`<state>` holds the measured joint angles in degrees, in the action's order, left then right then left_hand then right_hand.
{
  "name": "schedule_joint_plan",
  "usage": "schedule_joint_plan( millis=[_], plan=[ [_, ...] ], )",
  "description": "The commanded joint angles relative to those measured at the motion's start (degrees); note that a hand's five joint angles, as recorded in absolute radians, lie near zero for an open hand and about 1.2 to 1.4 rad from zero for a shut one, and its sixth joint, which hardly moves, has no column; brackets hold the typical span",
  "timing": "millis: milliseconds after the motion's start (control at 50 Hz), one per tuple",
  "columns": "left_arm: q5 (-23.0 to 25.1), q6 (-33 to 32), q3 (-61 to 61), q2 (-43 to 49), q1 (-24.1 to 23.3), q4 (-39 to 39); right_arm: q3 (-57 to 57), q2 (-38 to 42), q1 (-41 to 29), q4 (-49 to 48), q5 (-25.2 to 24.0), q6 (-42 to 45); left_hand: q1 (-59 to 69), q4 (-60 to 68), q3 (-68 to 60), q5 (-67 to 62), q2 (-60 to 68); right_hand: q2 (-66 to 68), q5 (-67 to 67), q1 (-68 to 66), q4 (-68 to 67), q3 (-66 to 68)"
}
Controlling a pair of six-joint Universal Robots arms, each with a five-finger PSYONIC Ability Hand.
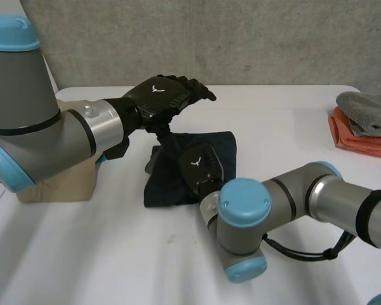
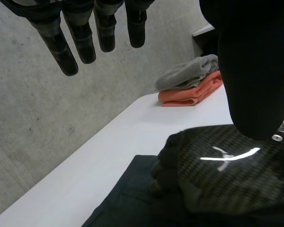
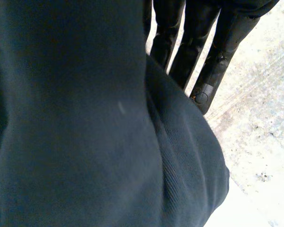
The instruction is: Fold the laundry.
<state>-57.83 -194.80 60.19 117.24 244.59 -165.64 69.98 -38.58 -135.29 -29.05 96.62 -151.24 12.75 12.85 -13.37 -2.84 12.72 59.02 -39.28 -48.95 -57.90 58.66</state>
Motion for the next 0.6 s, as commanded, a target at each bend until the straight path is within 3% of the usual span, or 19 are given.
schedule_joint_plan(
  millis=[20,140,300,400,600],
  plan=[
    [-0.09,0.03,0.37,-0.25,0.28,-0.03,-2.30,-1.50,4.50,2.32,-1.26,-2.48,1.33,1.23,-0.72,-1.24,1.36,20.98,-30.72,-31.05,-22.10,21.34],
    [-0.09,0.03,0.63,-1.92,0.54,0.06,0.07,-7.29,10.73,4.52,-2.84,-2.66,1.33,1.23,-0.72,-1.24,1.36,20.98,-30.72,-31.05,-22.10,21.34],
    [-0.09,0.03,2.12,-3.86,0.63,-0.03,1.74,-10.90,21.46,4.70,-13.82,-2.48,1.33,1.23,-0.72,-1.24,1.36,20.98,-30.72,-31.05,-22.10,21.34],
    [-0.09,0.03,2.83,-3.95,0.54,-0.12,-1.24,-10.64,28.04,-0.03,-21.19,-3.53,1.33,1.23,-0.72,-1.24,1.36,20.98,-30.72,-31.05,-22.10,21.34],
    [-0.09,0.03,1.95,-4.03,0.28,-0.91,-11.34,-10.20,35.00,-10.06,-24.37,-14.43,1.50,1.40,-0.88,-1.41,1.53,20.98,-30.72,-31.05,-22.10,21.34]
  ],
)
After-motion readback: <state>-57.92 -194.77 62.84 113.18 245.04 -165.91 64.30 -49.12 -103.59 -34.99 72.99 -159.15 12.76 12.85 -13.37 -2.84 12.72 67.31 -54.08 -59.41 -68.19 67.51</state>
